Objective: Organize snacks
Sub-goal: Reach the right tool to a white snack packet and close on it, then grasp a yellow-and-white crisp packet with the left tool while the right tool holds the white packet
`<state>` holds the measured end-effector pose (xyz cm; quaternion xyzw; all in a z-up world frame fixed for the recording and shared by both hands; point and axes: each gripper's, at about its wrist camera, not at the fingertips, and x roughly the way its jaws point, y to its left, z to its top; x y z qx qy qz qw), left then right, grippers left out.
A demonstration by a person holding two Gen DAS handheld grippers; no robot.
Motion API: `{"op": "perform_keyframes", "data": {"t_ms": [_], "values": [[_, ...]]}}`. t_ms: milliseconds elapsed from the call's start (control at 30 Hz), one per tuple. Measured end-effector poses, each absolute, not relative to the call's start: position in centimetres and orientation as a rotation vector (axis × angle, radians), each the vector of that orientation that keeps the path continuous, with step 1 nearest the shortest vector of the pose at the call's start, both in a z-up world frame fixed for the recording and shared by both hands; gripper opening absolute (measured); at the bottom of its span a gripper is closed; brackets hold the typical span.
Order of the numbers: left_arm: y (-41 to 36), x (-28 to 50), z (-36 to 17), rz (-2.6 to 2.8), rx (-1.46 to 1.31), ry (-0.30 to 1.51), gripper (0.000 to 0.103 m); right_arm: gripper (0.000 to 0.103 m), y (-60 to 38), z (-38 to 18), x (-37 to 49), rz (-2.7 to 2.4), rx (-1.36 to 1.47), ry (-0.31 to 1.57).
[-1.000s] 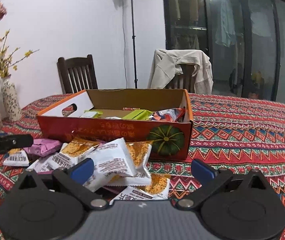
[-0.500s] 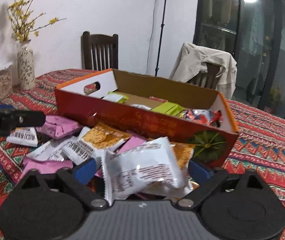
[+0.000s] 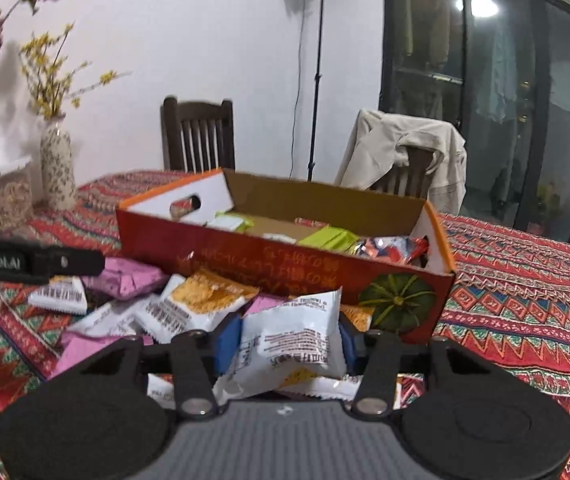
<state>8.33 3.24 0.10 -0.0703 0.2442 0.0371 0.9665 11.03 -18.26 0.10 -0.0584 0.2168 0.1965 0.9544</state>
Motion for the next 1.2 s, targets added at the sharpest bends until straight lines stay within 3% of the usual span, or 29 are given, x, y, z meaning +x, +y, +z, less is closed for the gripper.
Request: {"op": "perform_keyframes", "data": {"t_ms": [567, 1200], "values": [[4.8, 7.9, 0.8, 0.154, -0.118, 0.514, 0.103, 0.049, -21.6, 0.9, 11.2, 0.343, 0.019, 0.390], [7.6, 9.9, -1.3, 0.227, -0.097, 0.707, 0.103, 0.049, -22.1, 1.2, 10.4, 0.352, 0.042, 0.378]]}}
